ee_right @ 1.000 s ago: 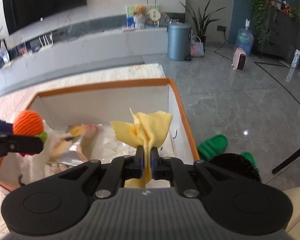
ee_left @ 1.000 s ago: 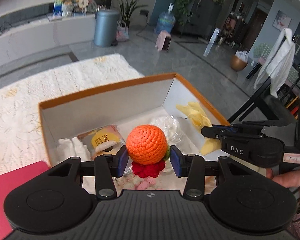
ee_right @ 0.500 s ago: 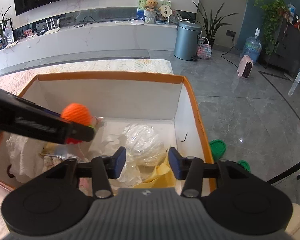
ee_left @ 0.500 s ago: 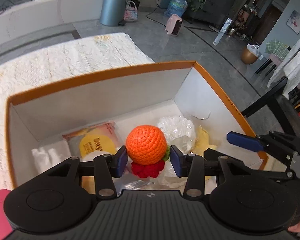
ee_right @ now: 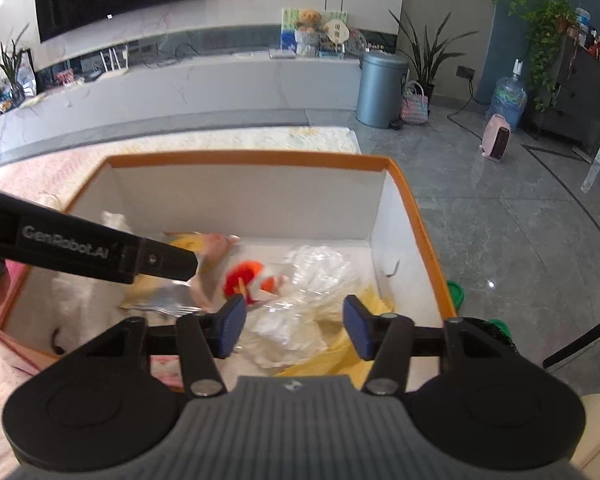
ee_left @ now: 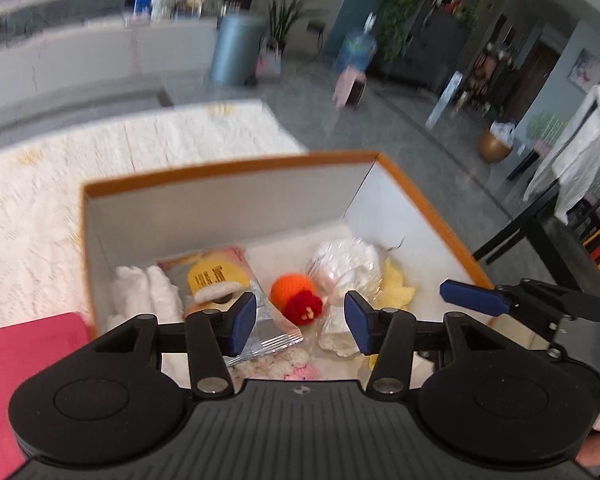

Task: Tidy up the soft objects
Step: 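Move both open grippers back over the bed items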

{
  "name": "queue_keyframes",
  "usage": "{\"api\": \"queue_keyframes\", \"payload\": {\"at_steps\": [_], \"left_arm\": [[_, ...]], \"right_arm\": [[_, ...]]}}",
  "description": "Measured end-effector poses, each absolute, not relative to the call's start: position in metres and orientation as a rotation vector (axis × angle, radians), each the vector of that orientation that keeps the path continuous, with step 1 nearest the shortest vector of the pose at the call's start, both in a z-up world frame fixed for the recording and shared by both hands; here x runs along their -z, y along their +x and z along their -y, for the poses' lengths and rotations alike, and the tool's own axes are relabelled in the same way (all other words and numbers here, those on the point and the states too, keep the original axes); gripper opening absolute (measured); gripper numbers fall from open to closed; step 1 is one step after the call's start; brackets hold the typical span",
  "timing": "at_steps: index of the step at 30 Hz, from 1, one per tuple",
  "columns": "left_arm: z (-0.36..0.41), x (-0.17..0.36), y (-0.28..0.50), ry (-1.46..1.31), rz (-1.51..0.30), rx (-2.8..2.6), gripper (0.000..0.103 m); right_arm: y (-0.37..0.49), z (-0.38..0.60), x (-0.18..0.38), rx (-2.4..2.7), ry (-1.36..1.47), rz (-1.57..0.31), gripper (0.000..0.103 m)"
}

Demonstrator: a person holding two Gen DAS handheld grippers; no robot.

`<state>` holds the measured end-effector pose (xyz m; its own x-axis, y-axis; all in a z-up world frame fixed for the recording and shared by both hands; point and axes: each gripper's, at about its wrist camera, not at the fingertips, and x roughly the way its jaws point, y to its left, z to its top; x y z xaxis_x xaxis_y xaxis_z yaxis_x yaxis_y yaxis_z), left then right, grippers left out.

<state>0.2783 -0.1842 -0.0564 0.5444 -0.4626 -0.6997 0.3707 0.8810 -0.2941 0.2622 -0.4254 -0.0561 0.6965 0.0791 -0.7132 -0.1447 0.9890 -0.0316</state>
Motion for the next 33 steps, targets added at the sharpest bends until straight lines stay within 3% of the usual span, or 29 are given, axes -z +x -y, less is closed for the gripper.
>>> {"api": "queue_keyframes", "payload": {"at_steps": [12, 18, 23, 27, 33], "left_arm": [[0.128, 0.021, 0.160, 0.003, -0.537, 0.315, 0.058], [0.091, 0.019, 0.128, 0.005, -0.539, 0.244, 0.058], [0.052, 0.024, 0.113, -0.041, -0.565, 0.181, 0.050], [0.026, 0.032, 0.098, -0.024, -0.586, 0.127, 0.034], [-0.010, 0.046, 0.083, -0.049, -0.644, 0.091, 0.021]], "right_arm": [[0.192, 0.369, 0.044, -0.143, 0.039, -0.686, 0.070], [0.154, 0.330, 0.040, -0.177, 0.042, -0.621, 0.070], [0.138, 0.299, 0.041, -0.235, 0.046, -0.634, 0.070], [0.129, 0.270, 0.047, -0.287, 0.027, -0.653, 0.070], [0.121, 0.226, 0.056, -0.365, -0.002, -0.684, 0.070]]}}
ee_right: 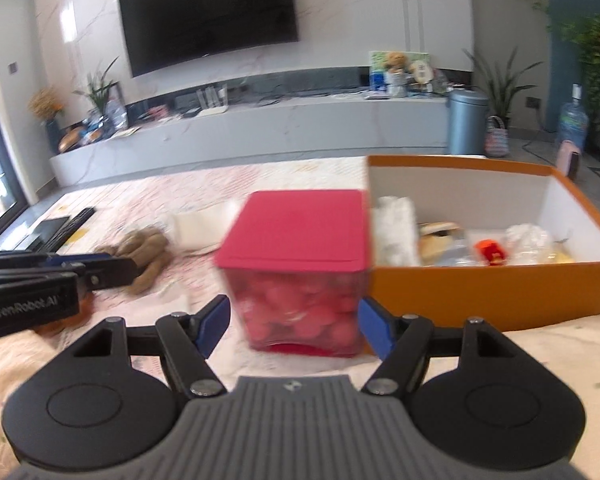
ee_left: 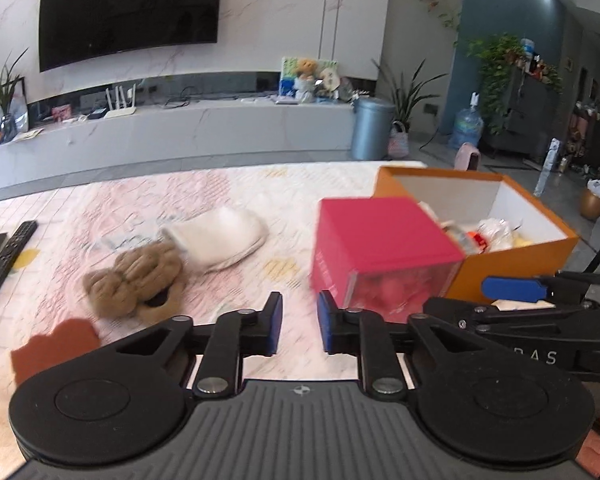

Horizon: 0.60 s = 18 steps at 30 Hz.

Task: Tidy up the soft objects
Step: 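Move both open grippers back over the bed items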

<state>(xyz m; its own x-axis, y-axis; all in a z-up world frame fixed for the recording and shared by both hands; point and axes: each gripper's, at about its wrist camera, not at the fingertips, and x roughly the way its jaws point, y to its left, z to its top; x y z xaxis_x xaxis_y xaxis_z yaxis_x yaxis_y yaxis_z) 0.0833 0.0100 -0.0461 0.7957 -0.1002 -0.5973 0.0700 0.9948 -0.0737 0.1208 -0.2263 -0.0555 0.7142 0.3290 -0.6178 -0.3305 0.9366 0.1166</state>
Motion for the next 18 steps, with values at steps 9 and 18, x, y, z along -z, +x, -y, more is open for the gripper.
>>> {"api": "queue_keyframes", "payload": {"at_steps": [9, 18], "left_arm": [[-0.064, 0.055, 0.068, -0.023, -0.654, -0.011, 0.021], [-0.124, 0.060, 0.071, -0.055, -0.730, -0.064, 0.072]], "right_arm": [[0.112, 0.161, 0.065, -0.509, -0.066, -0.713, 0.070], [0.121, 0.111, 0.079, -0.591, -0.105, -0.761, 0.070]]}}
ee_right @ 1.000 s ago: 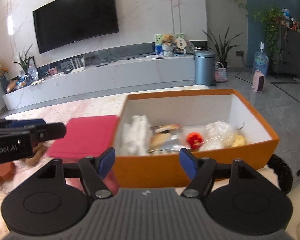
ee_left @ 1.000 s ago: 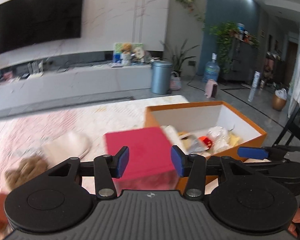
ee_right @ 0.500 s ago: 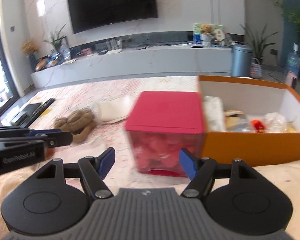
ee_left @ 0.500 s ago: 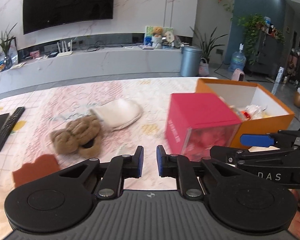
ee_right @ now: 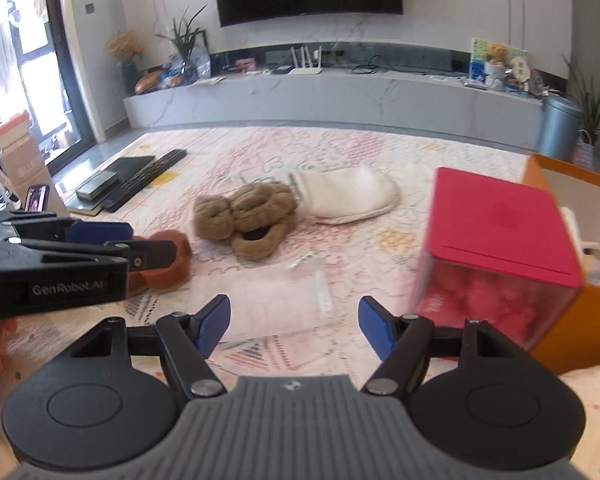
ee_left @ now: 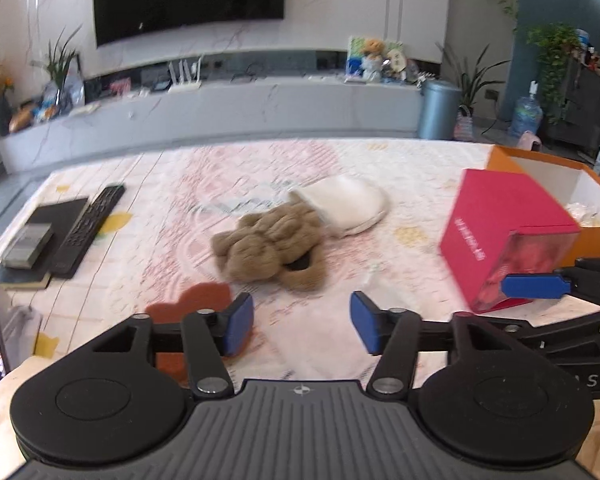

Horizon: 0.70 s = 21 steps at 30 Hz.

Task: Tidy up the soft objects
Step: 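Move both open grippers back over the bed items, then grasp the brown sponge with the left gripper while the right grasps the white mesh bag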

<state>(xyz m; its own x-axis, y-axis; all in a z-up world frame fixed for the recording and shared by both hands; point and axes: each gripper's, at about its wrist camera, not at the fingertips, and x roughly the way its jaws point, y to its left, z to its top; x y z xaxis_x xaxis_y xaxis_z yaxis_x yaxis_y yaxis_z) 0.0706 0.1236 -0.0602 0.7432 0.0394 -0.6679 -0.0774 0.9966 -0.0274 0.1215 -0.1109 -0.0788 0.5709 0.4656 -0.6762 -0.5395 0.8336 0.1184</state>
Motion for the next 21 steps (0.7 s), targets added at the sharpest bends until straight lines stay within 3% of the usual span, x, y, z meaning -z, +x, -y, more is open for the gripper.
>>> {"api": "queue_keyframes", "payload": {"at_steps": [4, 11, 15, 21], "left_arm": [[-0.151, 0.058, 0.086, -0.038, -0.805, -0.036, 0.079], [-0.165, 0.077, 0.120, 0.372, -0.983, 0.155, 0.082], [-0.172, 0.103, 0.130, 0.476, -1.102, 0.214, 0.082], [-0.173, 0.132, 0.134, 0.542, -1.160, 0.183, 0.082]], "right_arm": [[0.130, 0.102, 0.089, -0.598, -0.101, -0.796, 0.070], [0.151, 0.093, 0.103, -0.612, -0.085, -0.846, 0.071], [0.166, 0.085, 0.110, -0.620, -0.085, -0.872, 0.083], [0.190, 0.066, 0.133, -0.613, -0.127, -0.935, 0.088]]}}
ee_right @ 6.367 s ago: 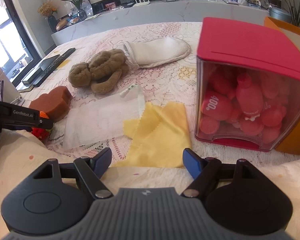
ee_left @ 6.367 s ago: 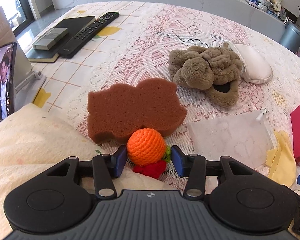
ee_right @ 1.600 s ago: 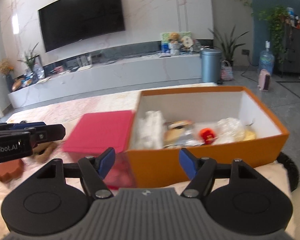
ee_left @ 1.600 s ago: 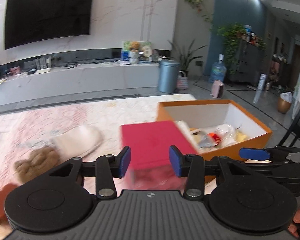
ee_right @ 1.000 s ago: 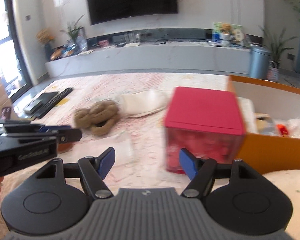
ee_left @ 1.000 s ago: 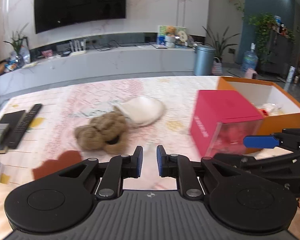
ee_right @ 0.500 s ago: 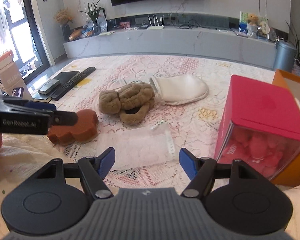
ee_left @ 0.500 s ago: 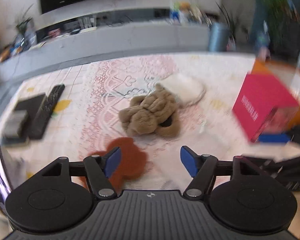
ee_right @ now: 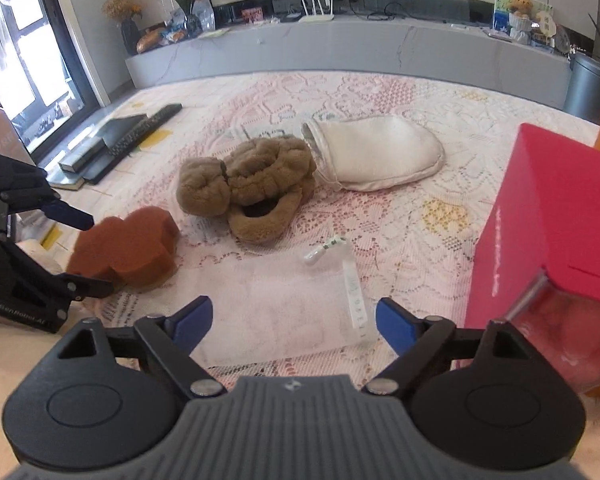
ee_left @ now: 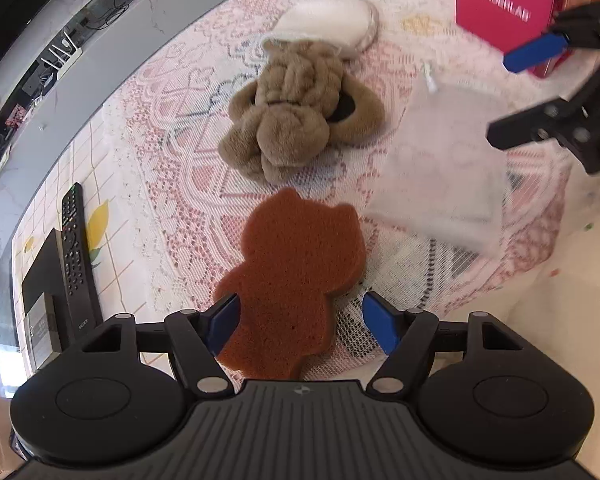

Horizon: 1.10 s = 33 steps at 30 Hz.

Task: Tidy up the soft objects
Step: 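Grasp the brown sponge with the left gripper while the right grasps the white mesh bag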

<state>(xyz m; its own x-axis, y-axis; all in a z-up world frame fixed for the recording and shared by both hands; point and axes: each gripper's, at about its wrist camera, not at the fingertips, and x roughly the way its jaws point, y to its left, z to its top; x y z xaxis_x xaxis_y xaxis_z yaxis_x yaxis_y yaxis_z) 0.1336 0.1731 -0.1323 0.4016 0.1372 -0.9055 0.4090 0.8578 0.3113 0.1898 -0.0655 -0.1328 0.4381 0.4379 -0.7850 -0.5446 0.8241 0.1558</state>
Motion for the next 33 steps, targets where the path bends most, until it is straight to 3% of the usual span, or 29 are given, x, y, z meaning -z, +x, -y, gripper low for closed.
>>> {"api": "queue_keyframes", "payload": {"at_steps": [2, 7, 11, 14, 15, 19, 22, 24, 27, 33], "left_arm": [[-0.171, 0.140, 0.134, 0.577, -1.156, 0.168, 0.082], [-0.165, 0.146, 0.137, 0.618, -1.132, 0.137, 0.095], [-0.172, 0.145, 0.142, 0.566, -1.116, 0.114, 0.095], [-0.171, 0.144, 0.140, 0.593, -1.091, 0.071, 0.073], [-0.170, 0.144, 0.139, 0.614, -1.079, 0.050, 0.063], [-0.168, 0.135, 0.134, 0.613, -1.020, 0.012, 0.052], [-0.171, 0.118, 0.132, 0.546, -0.964, -0.055, 0.044], [-0.175, 0.101, 0.131, 0.460, -0.918, -0.090, 0.044], [-0.178, 0.076, 0.130, 0.308, -0.873, -0.101, 0.044], [-0.171, 0.052, 0.120, 0.054, -0.836, -0.080, 0.044]], "right_arm": [[0.197, 0.061, 0.141, -0.601, -0.138, -0.963, 0.089], [0.204, 0.055, 0.153, -0.597, -0.146, -0.991, 0.089], [0.204, 0.051, 0.159, -0.596, -0.161, -1.001, 0.089], [0.203, 0.050, 0.161, -0.597, -0.181, -0.997, 0.086], [0.202, 0.049, 0.161, -0.598, -0.186, -0.992, 0.083], [0.197, 0.046, 0.159, -0.593, -0.235, -0.958, 0.062], [0.194, 0.046, 0.158, -0.595, -0.256, -0.934, 0.040], [0.193, 0.047, 0.157, -0.597, -0.248, -0.928, 0.011], [0.193, 0.051, 0.155, -0.596, -0.217, -0.925, 0.002], [0.182, 0.061, 0.127, -0.599, -0.178, -0.850, 0.000]]}}
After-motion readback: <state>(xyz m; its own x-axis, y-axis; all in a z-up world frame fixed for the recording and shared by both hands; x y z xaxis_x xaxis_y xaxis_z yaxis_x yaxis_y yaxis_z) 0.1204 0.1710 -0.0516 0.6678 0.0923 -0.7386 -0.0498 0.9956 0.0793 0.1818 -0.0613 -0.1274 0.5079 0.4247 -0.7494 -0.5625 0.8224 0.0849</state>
